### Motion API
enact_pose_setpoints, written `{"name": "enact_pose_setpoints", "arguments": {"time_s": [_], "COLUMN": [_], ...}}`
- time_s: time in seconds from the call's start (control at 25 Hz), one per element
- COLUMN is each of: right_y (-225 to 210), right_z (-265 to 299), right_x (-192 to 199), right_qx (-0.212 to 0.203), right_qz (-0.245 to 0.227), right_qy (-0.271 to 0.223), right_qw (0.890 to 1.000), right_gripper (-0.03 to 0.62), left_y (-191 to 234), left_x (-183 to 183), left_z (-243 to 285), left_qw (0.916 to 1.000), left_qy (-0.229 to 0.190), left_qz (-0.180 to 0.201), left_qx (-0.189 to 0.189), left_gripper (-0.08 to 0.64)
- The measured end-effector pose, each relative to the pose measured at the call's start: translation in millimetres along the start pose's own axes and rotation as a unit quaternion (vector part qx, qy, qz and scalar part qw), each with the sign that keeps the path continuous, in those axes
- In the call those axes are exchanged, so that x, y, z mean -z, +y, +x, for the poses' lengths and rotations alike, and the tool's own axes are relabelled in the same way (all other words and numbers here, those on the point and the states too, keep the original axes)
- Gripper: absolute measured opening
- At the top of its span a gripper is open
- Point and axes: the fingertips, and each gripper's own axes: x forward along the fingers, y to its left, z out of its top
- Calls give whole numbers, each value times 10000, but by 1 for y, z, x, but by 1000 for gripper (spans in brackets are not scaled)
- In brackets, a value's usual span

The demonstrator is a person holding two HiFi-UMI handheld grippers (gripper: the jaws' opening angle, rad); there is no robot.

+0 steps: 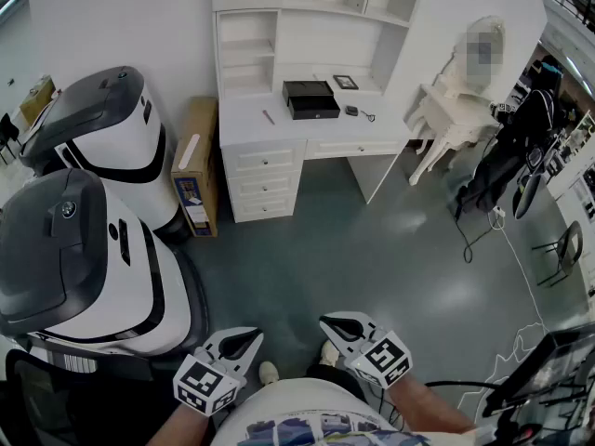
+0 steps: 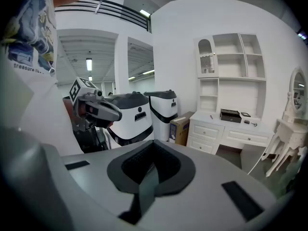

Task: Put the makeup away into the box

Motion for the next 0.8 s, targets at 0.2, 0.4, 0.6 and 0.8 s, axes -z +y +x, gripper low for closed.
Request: {"name": "enact_pose_setpoints", "arguments": {"time_s": [0.2, 0.4, 0.6, 0.8], "right_y": [7, -2, -40, -106], "right_z": [14, 10, 14, 24], "right_x": [-4, 4, 10, 3], "right_qx": [32, 152, 139, 108], "right_qz": [-48, 84, 204, 253], "right_qy": [3, 91, 35, -98], "right_qw": [10000, 9998, 9997, 9996], "right_gripper": [25, 25, 25, 25], "left_y": [17, 19, 26, 43], "left_x": [1, 4, -6, -32], "left_z": [-5, 11, 49, 104], "left_qw": [9999, 9998, 9996, 9994], "left_qy": [-18, 3, 127, 282], "left_qz": [66, -25, 34, 79], "left_qx": [74, 193, 245, 202], "left_gripper": [14, 14, 12, 14]}}
